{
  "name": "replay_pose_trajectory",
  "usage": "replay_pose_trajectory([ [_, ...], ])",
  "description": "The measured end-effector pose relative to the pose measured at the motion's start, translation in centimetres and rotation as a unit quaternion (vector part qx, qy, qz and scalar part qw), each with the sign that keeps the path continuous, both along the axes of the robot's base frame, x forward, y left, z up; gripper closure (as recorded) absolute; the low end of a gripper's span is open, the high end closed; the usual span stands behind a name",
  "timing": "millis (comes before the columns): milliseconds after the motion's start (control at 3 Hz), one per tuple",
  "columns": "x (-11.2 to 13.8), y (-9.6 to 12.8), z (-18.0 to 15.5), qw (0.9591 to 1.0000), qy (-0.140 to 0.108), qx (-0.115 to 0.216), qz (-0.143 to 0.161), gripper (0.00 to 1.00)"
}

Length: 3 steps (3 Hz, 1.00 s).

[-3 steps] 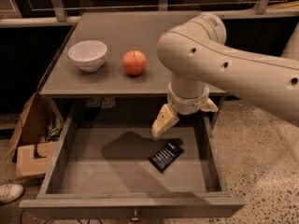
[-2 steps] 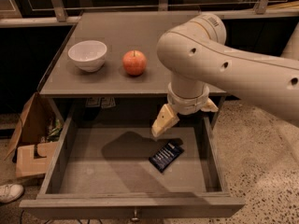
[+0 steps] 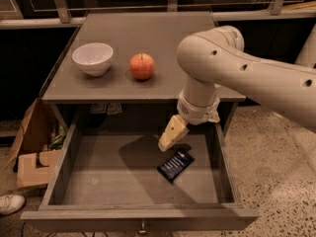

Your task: Pick rxbar blueberry from top drawer and place on counter

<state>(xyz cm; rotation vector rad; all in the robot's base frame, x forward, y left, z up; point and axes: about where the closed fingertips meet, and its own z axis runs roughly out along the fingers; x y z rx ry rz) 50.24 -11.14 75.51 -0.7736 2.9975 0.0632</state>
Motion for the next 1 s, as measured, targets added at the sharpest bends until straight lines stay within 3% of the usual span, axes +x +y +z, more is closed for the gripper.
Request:
replay_pose_trajectory([
  [333,0.0,0.4,-1.2,0.9996,0.018,0.013,0.020,0.00],
  [1000,-0.3,2.2,-4.1,0.9996,0.005,-0.003,0.027,0.00],
])
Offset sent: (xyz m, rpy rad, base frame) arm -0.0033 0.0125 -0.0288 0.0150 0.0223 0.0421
